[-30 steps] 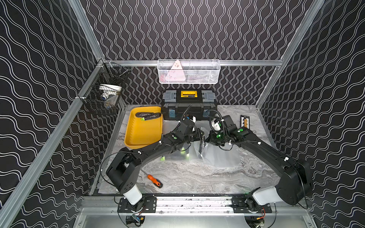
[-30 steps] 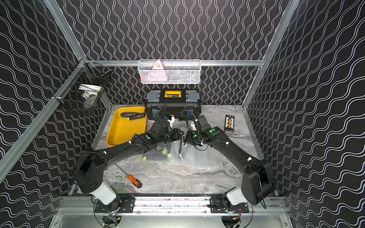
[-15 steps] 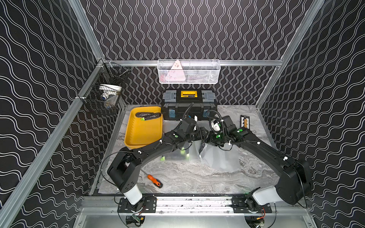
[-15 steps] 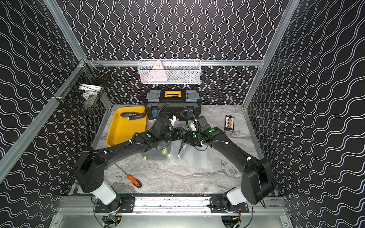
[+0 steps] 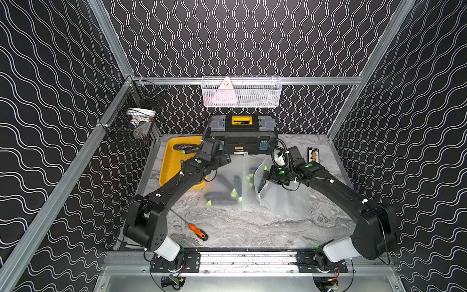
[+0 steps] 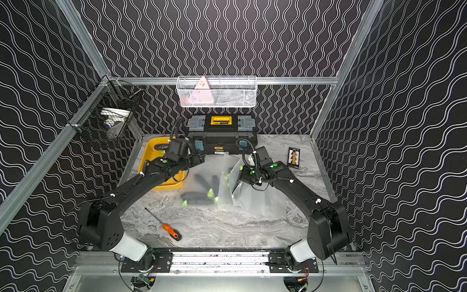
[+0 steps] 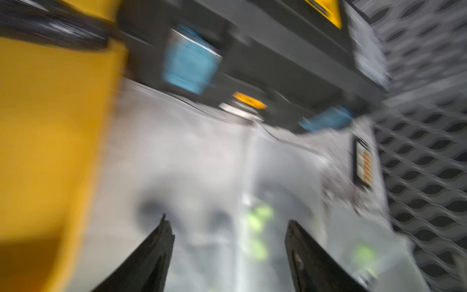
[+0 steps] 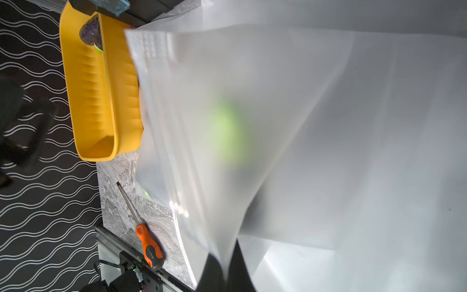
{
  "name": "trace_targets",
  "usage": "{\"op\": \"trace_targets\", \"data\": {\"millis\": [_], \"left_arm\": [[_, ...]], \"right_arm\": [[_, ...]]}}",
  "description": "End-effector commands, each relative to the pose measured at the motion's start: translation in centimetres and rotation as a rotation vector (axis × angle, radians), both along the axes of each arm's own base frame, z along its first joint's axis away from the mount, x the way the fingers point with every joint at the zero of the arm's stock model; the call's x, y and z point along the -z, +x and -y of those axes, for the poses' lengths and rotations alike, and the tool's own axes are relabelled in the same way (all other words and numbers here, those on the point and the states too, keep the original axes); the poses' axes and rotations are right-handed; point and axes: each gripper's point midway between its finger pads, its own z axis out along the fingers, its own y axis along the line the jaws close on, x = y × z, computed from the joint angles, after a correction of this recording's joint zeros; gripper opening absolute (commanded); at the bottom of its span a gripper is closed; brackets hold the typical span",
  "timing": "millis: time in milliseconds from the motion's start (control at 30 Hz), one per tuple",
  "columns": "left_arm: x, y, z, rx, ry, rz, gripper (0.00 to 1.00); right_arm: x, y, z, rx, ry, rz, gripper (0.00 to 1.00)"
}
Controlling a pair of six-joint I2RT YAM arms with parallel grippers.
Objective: Place the eggplant in a zip-top bag and seal the zipper
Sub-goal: Place the eggplant in the zipper food storage bag, then pick up the eggplant from the basket.
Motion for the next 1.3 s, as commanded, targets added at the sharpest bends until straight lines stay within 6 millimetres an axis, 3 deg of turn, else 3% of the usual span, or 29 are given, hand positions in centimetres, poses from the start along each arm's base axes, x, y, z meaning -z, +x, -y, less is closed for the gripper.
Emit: {"op": "trace_targets", "data": {"millis": [0,133,200,333,667,733,867,1067,1267], "left_arm": [[-1.4,1.5,-5.7,-0.114,0.227,0.024,0.75],[-2.0,3.7,-11.1,-0.184,0.499,-0.004,0.75],[-1.2,4.5,-13.4,-0.221,0.498,-0.023,0.77],[1.4,6.4,-16.2,-0.254,0.347,-0.059,0.77],[7.9,13.0,-17.5,-0.210,0.374,-0.166,0.78],[9.1,14.0,-19.0,-0.222,0.358,-0.181,0.79],[10.3,15.8,-19.2,-0.194,0.344,-0.171,0.79],[12.7,17.8,-18.7,-0.153,0.323,-0.197,0.79],[14.4,18.5,-19.1,-0.151,0.343,-0.220,0.79]], "right_arm": [[-0.2,0.2,-0.4,-0.016,0.015,0.014,0.02],[-0.2,0.0,-0.4,-0.024,0.018,0.022,0.02],[-0.2,-0.1,-0.5,-0.029,0.021,0.022,0.02],[0.2,0.0,-1.0,-0.045,0.038,0.013,0.02],[1.6,0.6,-1.9,-0.079,0.046,0.001,0.02],[1.9,0.8,-2.0,-0.082,0.042,-0.003,0.02],[2.5,1.0,-2.3,-0.093,0.040,-0.012,0.03],[3.7,1.3,-2.6,-0.095,0.043,-0.031,0.03],[4.3,1.3,-2.8,-0.102,0.043,-0.040,0.03]]}}
